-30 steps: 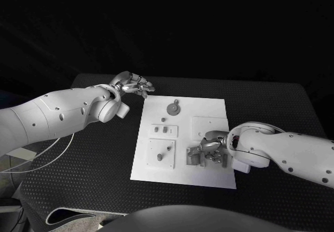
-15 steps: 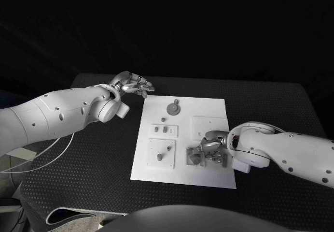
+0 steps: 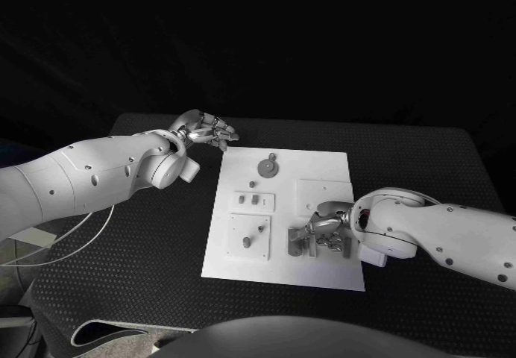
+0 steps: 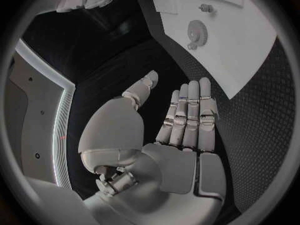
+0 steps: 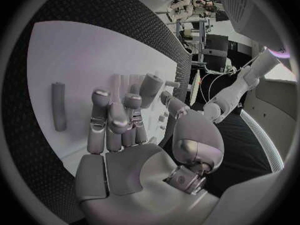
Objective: Assemble the parts on the task board
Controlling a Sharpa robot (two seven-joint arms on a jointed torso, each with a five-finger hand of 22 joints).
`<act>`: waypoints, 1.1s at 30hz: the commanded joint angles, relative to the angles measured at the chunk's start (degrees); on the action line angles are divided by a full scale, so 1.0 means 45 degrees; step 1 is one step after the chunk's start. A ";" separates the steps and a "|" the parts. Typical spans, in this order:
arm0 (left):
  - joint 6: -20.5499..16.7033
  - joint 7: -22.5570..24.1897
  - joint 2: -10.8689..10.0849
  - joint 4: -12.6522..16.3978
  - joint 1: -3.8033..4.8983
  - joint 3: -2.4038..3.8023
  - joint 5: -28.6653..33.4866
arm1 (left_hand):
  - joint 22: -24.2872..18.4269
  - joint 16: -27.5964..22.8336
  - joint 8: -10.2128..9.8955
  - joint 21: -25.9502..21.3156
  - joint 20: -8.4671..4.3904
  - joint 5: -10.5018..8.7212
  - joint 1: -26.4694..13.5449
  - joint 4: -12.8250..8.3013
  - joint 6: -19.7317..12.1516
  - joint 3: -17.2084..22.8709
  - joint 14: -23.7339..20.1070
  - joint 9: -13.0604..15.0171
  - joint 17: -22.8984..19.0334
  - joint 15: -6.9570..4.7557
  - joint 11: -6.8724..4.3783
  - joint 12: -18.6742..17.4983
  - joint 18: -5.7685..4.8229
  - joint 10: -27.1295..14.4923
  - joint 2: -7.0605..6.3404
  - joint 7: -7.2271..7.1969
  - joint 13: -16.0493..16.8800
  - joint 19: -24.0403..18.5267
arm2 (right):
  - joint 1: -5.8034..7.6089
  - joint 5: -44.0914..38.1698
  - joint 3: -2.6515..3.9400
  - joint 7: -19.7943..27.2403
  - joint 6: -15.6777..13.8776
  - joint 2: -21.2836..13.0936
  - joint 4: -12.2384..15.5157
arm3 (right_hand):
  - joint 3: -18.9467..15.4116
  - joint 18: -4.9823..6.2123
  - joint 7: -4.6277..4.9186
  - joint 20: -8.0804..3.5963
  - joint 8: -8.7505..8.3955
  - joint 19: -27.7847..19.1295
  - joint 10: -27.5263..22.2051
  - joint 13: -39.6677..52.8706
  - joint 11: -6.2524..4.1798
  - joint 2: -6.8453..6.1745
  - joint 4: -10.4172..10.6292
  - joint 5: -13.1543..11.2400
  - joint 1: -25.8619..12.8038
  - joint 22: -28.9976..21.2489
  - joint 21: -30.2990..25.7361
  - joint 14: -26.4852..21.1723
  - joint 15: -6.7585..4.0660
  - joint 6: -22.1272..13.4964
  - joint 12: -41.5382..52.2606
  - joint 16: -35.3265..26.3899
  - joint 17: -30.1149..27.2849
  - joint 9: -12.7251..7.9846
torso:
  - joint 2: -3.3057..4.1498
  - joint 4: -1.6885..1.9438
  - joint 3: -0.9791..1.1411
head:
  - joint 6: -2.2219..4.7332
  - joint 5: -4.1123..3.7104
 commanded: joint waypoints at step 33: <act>0.0156 0.0094 -0.0019 0.0018 0.0008 0.0007 0.0071 | 0.0017 -0.0072 -0.0020 -0.0086 -0.0001 -0.0032 -0.0087 0.0062 0.0004 0.0028 0.0095 -0.0009 0.0036 -0.0009 -0.0026 0.0006 0.0246 -0.0010 -0.0014 0.0038 0.0007 0.0006 | 0.0093 -0.5218 0.0054 0.2101 -0.0598 -0.1171 0.1769 | -0.0159 0.0367 -0.0143 -0.0173 0.0179 0.0299 0.0448 0.0258 -0.0097 -0.0423 -0.1334 -0.0060 0.2155 0.0227 0.0224 0.0219 -0.0198 0.0477 0.0182 0.0298 0.0350 0.0310 | 0.0006 -0.0005 0.0017 | 0.0062 -0.0006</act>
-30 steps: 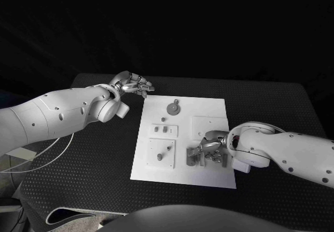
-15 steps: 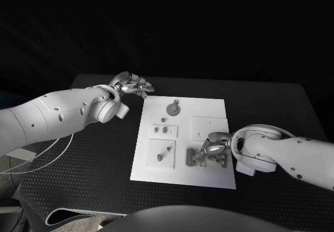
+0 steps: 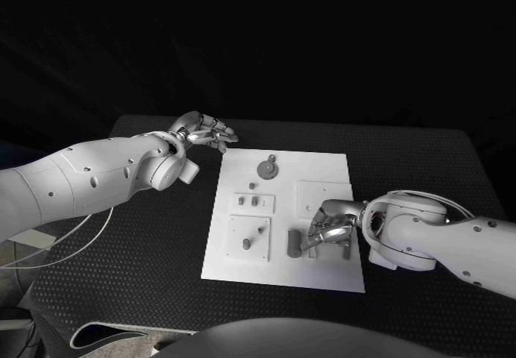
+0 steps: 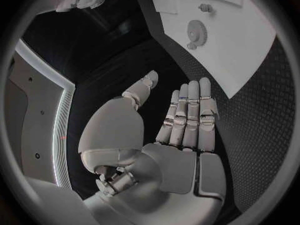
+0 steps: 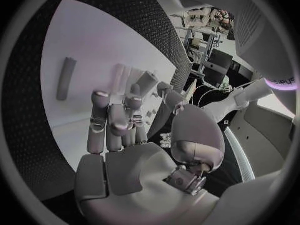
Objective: Assemble the parts on the task board
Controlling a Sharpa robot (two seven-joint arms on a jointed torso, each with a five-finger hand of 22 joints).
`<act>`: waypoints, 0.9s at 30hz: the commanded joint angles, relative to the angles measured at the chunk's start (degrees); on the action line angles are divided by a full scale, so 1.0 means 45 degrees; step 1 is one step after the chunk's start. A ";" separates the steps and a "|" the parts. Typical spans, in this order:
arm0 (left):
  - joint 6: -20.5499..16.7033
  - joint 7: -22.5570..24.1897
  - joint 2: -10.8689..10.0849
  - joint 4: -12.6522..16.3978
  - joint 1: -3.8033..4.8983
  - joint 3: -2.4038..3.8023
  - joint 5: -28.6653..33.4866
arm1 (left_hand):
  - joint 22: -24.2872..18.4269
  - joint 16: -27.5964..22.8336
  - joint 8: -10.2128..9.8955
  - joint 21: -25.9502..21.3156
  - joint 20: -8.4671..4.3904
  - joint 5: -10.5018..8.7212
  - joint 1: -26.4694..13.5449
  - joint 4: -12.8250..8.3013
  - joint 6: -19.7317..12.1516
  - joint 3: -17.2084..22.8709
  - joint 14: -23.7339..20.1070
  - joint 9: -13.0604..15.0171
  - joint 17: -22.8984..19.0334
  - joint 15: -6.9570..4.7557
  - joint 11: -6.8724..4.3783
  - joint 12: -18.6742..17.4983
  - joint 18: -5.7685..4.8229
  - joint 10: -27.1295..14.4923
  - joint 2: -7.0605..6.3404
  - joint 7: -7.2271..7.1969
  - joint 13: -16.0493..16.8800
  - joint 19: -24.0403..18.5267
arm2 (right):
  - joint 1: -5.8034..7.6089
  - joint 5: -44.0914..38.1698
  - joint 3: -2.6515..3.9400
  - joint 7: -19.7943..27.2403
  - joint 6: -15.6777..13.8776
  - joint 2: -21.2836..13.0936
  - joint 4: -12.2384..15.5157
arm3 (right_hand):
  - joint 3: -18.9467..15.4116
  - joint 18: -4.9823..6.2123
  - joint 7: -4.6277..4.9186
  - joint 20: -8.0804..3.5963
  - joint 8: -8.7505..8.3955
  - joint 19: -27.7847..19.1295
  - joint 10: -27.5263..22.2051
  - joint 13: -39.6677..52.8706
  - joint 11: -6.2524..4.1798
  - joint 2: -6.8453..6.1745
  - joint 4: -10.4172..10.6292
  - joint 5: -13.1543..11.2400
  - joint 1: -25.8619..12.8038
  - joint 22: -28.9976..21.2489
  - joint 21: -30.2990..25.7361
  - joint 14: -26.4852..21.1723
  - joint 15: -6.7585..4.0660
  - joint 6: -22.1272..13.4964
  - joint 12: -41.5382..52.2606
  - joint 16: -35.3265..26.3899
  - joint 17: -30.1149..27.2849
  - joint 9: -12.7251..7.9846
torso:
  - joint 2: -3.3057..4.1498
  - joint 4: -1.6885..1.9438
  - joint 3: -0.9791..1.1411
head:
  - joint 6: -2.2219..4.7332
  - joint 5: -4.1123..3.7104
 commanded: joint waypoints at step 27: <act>0.0226 0.0077 0.0035 0.0010 0.0008 0.0007 0.0069 | 0.0025 -0.0086 0.0009 -0.0086 0.0002 -0.0037 -0.0103 0.0082 0.0053 0.0020 0.0101 -0.0002 0.0043 -0.0008 -0.0027 0.0009 0.0243 -0.0007 -0.0004 0.0020 0.0009 0.0008 | -0.0461 -0.5141 -0.0027 0.0188 -0.0336 0.0705 0.0211 | -0.0207 0.0363 -0.0226 0.0079 0.0330 0.0118 0.0570 0.0289 -0.0222 0.0092 0.0100 -0.0060 0.0661 0.0221 0.0146 0.0122 -0.0211 0.0755 0.0459 0.0188 0.0190 0.0193 | 0.0003 0.0009 -0.0013 | -0.0061 -0.0024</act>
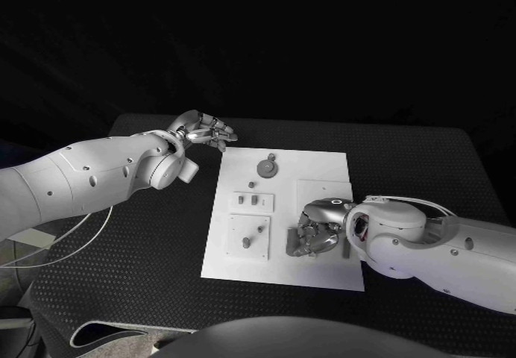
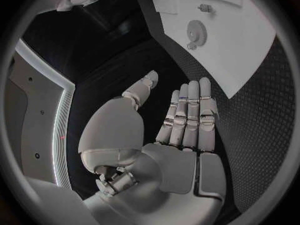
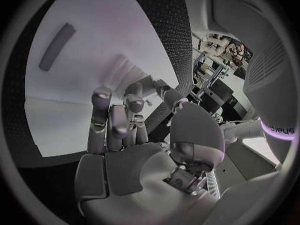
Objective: Assemble the parts on the task board
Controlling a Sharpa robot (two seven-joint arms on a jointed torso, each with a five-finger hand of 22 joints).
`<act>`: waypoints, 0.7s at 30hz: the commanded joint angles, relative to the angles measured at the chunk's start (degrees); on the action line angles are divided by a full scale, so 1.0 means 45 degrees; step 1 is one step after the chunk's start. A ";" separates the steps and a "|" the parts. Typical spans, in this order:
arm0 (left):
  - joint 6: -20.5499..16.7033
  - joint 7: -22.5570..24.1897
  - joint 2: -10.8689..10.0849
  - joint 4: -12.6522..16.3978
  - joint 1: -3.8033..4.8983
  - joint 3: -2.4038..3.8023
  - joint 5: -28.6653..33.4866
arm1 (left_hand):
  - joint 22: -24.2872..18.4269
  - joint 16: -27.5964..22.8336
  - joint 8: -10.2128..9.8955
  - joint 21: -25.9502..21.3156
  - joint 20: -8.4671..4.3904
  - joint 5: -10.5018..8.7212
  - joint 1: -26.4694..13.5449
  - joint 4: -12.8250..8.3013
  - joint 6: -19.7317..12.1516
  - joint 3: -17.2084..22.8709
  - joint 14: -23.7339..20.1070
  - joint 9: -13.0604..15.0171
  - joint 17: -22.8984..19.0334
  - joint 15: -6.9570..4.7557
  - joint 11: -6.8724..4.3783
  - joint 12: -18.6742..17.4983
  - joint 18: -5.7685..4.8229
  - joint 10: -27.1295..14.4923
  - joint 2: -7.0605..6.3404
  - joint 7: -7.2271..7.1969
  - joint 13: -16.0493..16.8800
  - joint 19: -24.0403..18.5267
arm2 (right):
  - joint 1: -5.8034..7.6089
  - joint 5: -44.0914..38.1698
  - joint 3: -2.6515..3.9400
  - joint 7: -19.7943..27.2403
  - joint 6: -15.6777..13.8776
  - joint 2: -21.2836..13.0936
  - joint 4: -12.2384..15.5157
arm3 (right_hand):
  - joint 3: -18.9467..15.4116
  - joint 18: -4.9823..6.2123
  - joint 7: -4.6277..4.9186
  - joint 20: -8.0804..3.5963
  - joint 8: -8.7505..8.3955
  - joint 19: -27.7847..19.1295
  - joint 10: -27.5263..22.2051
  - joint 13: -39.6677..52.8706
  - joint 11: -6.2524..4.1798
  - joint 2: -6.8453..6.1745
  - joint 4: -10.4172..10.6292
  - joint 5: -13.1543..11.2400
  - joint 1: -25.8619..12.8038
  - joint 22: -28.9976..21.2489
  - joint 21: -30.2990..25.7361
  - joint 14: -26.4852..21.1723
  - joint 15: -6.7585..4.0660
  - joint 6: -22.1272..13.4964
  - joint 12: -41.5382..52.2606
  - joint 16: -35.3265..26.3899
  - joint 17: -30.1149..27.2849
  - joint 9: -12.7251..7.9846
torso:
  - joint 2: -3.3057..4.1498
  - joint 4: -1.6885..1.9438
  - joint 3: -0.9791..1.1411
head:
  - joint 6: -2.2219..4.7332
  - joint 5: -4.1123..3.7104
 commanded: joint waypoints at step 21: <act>0.0292 0.0016 0.0004 0.0039 0.0009 0.0006 0.0069 | 0.0020 -0.0096 0.0034 -0.0088 0.0002 -0.0041 -0.0120 0.0096 0.0095 0.0010 0.0103 0.0006 0.0037 -0.0007 -0.0029 0.0012 0.0244 -0.0003 0.0002 0.0001 0.0011 0.0007 | -0.0081 -0.1621 -0.0012 -0.0876 -0.0278 -0.0042 -0.0042 | -0.0199 0.0351 -0.0097 0.0057 0.0051 0.0041 0.0230 0.0125 -0.0062 0.0523 0.0044 -0.0062 0.0143 0.0234 0.0108 -0.0005 -0.0154 0.0295 0.0145 0.0131 0.0058 -0.0017 | 0.0003 0.0000 0.0002 | -0.0023 0.0024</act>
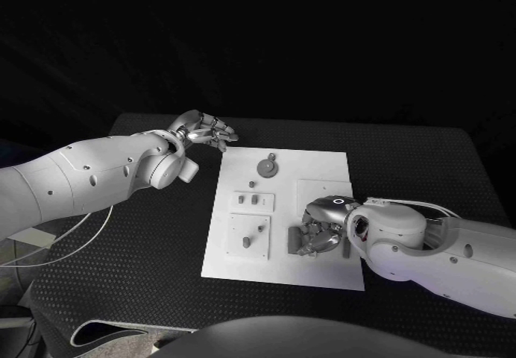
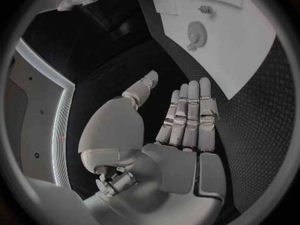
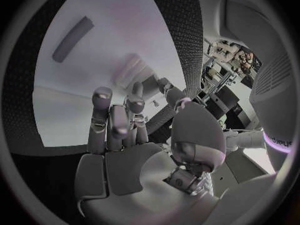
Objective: Assemble the parts on the task board
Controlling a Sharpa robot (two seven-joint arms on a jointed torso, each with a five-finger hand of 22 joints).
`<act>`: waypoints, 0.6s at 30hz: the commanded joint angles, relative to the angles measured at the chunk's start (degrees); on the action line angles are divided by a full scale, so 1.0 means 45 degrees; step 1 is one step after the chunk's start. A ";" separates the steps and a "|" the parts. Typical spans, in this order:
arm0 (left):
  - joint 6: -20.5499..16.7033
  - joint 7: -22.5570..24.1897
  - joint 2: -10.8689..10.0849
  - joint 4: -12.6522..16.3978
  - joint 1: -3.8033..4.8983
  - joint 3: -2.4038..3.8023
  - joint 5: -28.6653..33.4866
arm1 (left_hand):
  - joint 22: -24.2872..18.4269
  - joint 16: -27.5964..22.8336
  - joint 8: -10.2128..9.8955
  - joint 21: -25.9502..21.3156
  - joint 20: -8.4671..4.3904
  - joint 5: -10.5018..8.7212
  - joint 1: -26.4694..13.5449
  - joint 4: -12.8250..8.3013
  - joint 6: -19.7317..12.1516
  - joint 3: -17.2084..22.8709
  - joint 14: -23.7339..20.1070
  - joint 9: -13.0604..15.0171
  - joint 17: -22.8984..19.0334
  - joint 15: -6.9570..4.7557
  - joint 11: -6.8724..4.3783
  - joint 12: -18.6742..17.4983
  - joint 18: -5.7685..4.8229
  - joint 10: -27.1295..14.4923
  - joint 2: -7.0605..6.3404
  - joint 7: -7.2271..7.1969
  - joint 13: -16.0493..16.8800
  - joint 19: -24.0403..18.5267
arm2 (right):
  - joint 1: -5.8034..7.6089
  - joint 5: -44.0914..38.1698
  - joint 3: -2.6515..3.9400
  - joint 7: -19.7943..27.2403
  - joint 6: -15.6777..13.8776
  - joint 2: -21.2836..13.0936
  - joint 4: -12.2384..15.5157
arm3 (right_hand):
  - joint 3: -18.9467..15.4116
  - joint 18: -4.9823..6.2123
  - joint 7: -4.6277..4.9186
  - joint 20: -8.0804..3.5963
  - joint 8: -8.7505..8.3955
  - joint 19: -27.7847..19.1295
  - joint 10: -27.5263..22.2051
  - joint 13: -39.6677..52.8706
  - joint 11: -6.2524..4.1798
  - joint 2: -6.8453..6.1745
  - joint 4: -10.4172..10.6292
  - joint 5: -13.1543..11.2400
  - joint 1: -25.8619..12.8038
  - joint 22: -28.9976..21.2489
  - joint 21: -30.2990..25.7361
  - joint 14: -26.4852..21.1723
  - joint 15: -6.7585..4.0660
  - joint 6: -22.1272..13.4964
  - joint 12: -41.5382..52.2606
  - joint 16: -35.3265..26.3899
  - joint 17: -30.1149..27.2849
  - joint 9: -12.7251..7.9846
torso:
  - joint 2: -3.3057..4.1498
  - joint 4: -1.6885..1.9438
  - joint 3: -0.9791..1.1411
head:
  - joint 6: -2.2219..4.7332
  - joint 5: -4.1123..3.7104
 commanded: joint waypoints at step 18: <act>0.0190 -0.0002 -0.0031 0.0043 0.0009 0.0003 0.0069 | 0.0024 -0.0056 0.0050 -0.0090 0.0001 -0.0047 -0.0117 0.0092 0.0124 0.0005 0.0101 0.0011 0.0024 -0.0007 -0.0030 0.0011 0.0245 -0.0004 -0.0003 -0.0013 0.0011 0.0003 | 0.0028 0.2960 0.0034 0.0100 0.0323 -0.0405 0.0010 | 0.0055 0.0242 0.0033 0.0064 -0.0122 -0.0040 0.0027 0.0066 0.0041 -0.0821 0.0816 -0.0044 -0.0474 0.0194 -0.0025 -0.0135 -0.0048 0.0040 -0.0022 -0.0001 -0.0343 -0.0048 | 0.0000 0.0000 -0.0005 | 0.0012 0.0038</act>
